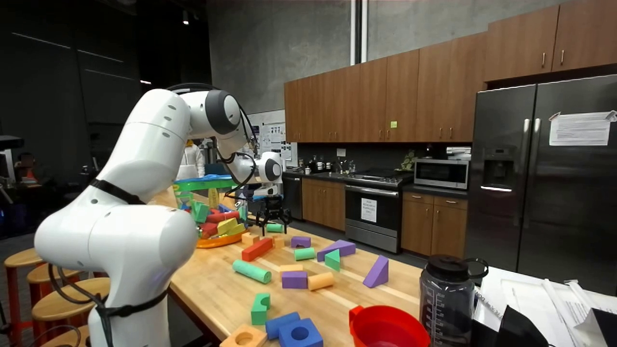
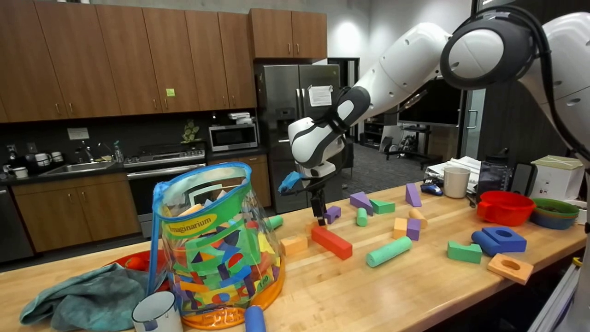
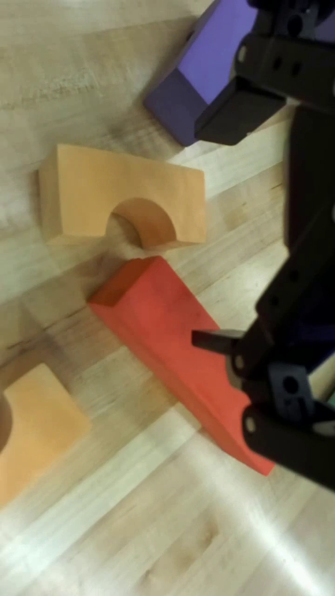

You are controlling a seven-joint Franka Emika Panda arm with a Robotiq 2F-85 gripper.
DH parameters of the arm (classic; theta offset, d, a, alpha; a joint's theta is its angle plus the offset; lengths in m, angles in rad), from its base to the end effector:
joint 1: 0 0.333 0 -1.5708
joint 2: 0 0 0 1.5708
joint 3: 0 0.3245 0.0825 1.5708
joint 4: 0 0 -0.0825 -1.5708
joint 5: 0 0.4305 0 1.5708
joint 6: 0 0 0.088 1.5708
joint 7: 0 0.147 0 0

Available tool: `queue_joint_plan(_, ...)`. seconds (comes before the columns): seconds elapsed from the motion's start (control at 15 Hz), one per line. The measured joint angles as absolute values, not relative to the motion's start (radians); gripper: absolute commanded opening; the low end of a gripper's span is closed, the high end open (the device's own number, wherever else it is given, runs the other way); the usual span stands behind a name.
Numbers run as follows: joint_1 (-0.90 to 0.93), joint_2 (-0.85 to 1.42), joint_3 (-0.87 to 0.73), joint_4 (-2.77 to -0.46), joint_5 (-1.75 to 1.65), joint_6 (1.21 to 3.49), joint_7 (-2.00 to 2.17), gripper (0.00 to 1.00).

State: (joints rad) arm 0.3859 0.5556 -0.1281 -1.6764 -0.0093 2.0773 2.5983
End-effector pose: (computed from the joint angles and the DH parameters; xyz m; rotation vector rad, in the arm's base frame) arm 0.6724 0.1816 0.2100 1.1884 -2.7336 0.0812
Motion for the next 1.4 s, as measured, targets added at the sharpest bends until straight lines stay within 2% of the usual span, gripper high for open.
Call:
queue_joint_plan(0.73,0.447,0.566,-0.208,-1.704,0.071,2.219,2.598,1.0)
queue_joint_plan(1.13,0.584,0.622,-0.357,-1.752,0.181,2.504,2.598,1.0)
queue_joint_plan(1.4,0.685,0.669,-0.466,-1.769,0.207,2.563,2.598,1.0)
